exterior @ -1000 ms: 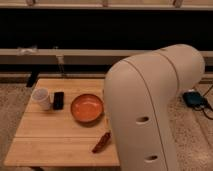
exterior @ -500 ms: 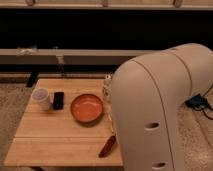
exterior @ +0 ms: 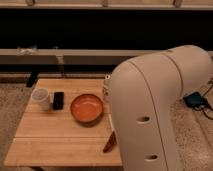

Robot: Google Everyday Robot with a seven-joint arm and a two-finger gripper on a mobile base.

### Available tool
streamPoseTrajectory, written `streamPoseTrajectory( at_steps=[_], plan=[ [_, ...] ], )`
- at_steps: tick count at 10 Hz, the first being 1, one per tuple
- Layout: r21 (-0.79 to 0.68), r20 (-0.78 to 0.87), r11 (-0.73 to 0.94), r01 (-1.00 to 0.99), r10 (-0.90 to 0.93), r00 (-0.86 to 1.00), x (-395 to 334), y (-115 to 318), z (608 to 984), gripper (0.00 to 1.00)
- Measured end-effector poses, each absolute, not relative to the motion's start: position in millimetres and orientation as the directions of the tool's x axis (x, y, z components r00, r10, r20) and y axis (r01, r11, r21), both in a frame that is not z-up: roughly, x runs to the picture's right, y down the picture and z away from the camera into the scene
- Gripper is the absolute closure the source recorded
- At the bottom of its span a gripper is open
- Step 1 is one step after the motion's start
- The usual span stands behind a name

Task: Drag the pepper across the table

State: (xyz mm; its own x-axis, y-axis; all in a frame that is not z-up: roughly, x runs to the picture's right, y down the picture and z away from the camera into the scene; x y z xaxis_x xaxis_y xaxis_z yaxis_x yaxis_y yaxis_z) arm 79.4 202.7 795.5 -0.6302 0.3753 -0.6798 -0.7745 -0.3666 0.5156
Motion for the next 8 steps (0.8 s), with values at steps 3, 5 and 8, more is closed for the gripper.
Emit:
streamPoseTrajectory(
  at_steps=[3,5,8],
  plan=[
    [0.502,-0.680,-0.366,-0.783,0.392,-0.619,72.6,185.2,814.1,1.00],
    [0.495,-0.676,-0.370,-0.786,0.405,-0.616,70.1,174.4,823.0,1.00],
    [0.488,-0.668,-0.382,-0.785,0.415,-0.617,70.7,165.4,826.6,0.80]
  ],
)
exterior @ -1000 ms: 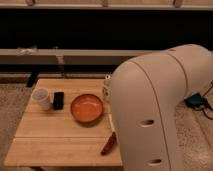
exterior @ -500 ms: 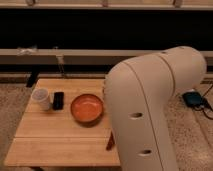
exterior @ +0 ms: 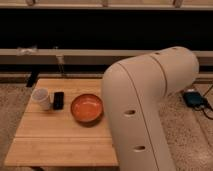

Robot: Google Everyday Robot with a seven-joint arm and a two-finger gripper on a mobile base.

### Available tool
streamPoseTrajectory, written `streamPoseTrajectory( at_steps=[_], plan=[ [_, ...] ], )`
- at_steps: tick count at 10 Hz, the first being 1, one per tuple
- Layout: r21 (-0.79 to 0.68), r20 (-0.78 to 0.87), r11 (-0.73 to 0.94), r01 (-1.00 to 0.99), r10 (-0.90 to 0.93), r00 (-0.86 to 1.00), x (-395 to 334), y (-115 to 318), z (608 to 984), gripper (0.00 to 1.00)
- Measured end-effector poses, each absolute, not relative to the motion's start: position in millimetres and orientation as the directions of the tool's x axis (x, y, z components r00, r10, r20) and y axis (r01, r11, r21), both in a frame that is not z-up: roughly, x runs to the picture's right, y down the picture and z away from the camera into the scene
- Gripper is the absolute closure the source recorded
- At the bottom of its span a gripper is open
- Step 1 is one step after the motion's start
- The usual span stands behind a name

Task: Drag the pepper across the table

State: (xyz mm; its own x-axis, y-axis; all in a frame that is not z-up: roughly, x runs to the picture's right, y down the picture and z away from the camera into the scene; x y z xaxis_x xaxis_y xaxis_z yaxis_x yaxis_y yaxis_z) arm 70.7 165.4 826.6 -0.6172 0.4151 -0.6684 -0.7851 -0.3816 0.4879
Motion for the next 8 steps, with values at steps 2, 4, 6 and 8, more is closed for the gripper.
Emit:
streamPoseTrajectory(
  at_steps=[2,4,6,8],
  plan=[
    [0.478,-0.663,-0.392,-0.786,0.426,-0.616,70.9,160.5,822.6,0.60],
    [0.468,-0.654,-0.402,-0.787,0.442,-0.614,70.3,155.2,814.8,0.40],
    [0.453,-0.646,-0.420,-0.786,0.453,-0.614,70.1,149.1,806.7,0.22],
    [0.441,-0.637,-0.445,-0.779,0.456,-0.621,72.2,143.0,798.6,0.20]
  ],
)
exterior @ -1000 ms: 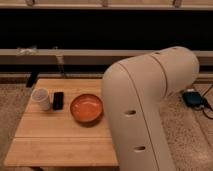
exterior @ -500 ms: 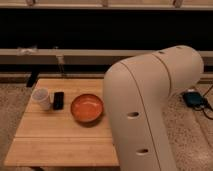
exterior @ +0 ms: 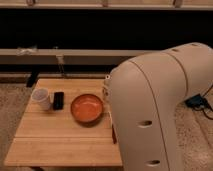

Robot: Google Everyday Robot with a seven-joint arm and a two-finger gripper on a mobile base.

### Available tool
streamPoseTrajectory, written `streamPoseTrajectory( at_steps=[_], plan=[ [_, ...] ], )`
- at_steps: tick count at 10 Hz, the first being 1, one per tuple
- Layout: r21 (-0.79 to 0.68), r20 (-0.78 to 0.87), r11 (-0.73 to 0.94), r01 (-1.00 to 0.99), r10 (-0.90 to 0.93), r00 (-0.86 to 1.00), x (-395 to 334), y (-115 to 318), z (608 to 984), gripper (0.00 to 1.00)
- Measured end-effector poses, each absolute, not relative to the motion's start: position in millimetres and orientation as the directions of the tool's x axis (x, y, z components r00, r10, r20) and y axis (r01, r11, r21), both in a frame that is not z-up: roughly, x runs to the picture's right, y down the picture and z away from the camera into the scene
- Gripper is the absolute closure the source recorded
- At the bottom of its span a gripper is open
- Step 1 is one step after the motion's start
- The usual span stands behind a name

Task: Drag the pepper across the table

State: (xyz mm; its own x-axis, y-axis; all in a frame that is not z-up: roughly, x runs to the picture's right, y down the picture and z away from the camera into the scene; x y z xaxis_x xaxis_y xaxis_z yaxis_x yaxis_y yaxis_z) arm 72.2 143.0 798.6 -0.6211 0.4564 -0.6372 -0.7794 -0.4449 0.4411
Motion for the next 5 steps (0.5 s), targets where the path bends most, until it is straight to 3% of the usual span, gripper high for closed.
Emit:
streamPoseTrajectory(
  at_steps=[5],
  plan=[
    [0.429,-0.613,-0.507,-0.747,0.445,-0.653,84.3,132.4,788.0,0.20]
  ],
)
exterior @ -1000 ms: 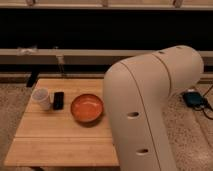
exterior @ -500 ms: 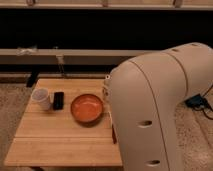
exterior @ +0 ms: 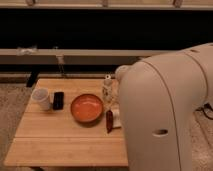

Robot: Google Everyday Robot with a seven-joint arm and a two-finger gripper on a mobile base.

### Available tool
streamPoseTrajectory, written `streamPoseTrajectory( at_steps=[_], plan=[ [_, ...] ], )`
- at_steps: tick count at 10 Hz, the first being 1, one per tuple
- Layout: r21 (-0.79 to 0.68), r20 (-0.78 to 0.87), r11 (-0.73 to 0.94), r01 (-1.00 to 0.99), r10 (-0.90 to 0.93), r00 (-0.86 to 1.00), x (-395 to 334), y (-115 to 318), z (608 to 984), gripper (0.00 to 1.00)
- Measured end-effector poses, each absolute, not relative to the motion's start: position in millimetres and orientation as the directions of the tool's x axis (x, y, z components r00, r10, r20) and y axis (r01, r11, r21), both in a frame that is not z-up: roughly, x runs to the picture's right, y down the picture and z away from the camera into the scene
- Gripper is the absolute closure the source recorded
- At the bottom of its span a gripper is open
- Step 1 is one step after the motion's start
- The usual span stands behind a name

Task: Drag the pepper across the table

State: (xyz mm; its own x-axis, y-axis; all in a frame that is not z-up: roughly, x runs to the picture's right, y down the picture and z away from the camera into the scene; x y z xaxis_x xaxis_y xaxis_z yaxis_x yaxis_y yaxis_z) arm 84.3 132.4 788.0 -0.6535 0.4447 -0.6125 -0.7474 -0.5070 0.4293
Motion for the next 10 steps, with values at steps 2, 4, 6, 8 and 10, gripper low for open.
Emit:
streamPoseTrajectory(
  at_steps=[2,4,6,8,10],
  plan=[
    [0.425,-0.606,-0.518,-0.742,0.447,-0.659,86.9,129.7,783.2,0.20],
    [0.417,-0.600,-0.528,-0.740,0.452,-0.661,86.5,126.6,779.4,0.20],
    [0.415,-0.601,-0.532,-0.738,0.448,-0.662,87.6,126.2,777.1,0.20],
    [0.413,-0.604,-0.529,-0.741,0.451,-0.658,86.3,126.3,777.0,0.20],
    [0.413,-0.604,-0.529,-0.742,0.450,-0.657,86.2,126.5,776.9,0.20]
  ],
)
